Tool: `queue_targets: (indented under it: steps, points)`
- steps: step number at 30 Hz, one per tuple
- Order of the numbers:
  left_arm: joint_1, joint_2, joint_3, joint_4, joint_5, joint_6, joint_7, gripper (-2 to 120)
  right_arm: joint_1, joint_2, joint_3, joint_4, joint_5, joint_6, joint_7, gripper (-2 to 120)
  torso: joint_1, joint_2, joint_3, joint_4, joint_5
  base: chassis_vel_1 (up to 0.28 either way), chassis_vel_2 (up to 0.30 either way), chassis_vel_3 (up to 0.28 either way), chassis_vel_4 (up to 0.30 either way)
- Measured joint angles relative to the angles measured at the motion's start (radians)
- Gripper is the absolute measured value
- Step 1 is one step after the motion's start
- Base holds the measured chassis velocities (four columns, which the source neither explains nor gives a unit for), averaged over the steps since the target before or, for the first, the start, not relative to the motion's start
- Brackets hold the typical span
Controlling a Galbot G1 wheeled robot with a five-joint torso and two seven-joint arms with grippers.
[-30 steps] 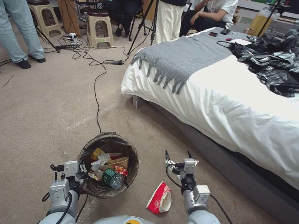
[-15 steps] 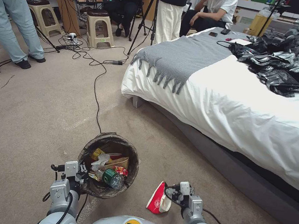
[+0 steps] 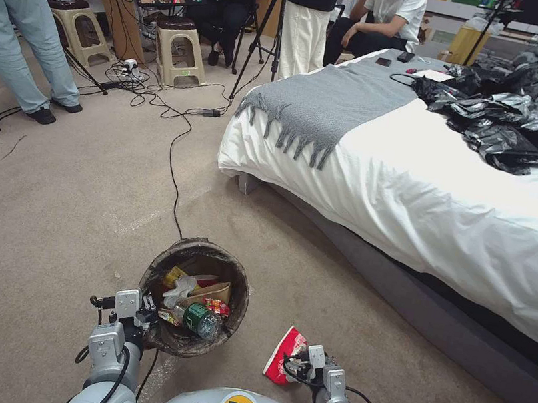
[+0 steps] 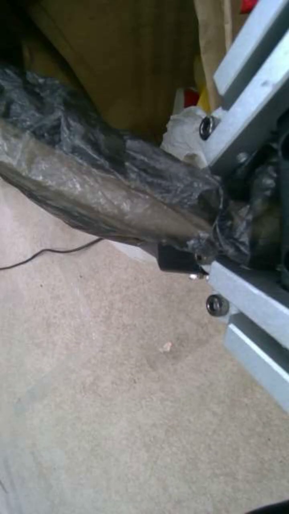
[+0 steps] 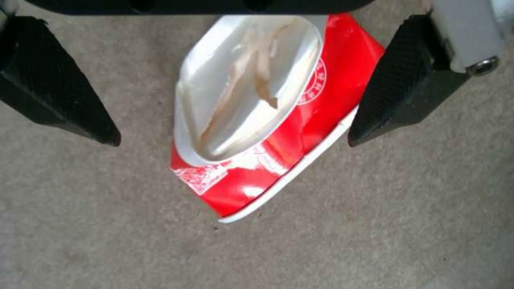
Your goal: Pick up the trash bin, then pick up the garbage from the floor and place it into the trash bin.
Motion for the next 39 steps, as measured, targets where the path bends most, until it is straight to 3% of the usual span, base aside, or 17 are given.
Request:
queue_targets:
  steps: [11,15,16,18,25,30,33,39]
  points:
    - [0.006,0.003,-0.002,-0.004,0.003,-0.001,-0.001,0,0.051,0.042,-0.013,-0.105,-0.016,0.037,-0.035,99,0.000,0.000,0.000,0.0001,-0.0012,0.000,0.000,0.000,0.000]
    - [0.008,0.002,-0.002,-0.006,0.004,-0.001,-0.001,0,0.068,0.053,-0.018,-0.137,-0.019,0.047,-0.043,90,0.000,0.000,0.000,0.0002,-0.0009,0.000,0.000,0.000,0.000]
    - [0.008,0.001,-0.002,-0.008,0.005,-0.001,-0.001,0,0.074,0.057,-0.021,-0.151,-0.020,0.055,-0.046,81,0.000,0.000,0.000,0.0003,-0.0009,0.000,0.000,0.000,0.000]
    - [0.008,0.002,-0.003,-0.008,0.005,-0.001,-0.001,0,0.075,0.057,-0.021,-0.155,-0.021,0.057,-0.048,80,0.000,0.000,0.000,0.0003,-0.0008,0.000,0.000,0.000,0.000]
    - [0.000,0.001,-0.001,-0.002,0.004,0.000,-0.001,0,0.074,0.050,-0.019,-0.156,-0.019,0.061,-0.052,48,0.000,0.000,0.000,0.0001,0.0005,0.000,0.000,0.000,0.000]
    - [-0.002,0.001,-0.001,0.001,0.003,0.000,-0.002,0,0.068,0.048,-0.017,-0.153,-0.012,0.053,-0.052,36,0.000,0.000,0.000,0.0001,0.0002,0.000,0.000,0.000,0.000]
    - [-0.004,0.002,-0.005,0.001,0.000,0.000,-0.002,0,0.064,0.048,-0.016,-0.156,-0.011,0.051,-0.057,18,0.000,0.000,0.000,0.0002,-0.0001,0.000,0.000,0.000,0.000]
    - [-0.005,0.001,-0.004,0.001,-0.001,0.001,-0.002,0,0.051,0.044,-0.008,-0.159,-0.019,0.057,-0.063,0,0.000,0.000,0.000,0.0003,-0.0003,0.000,0.000,0.000,0.000]
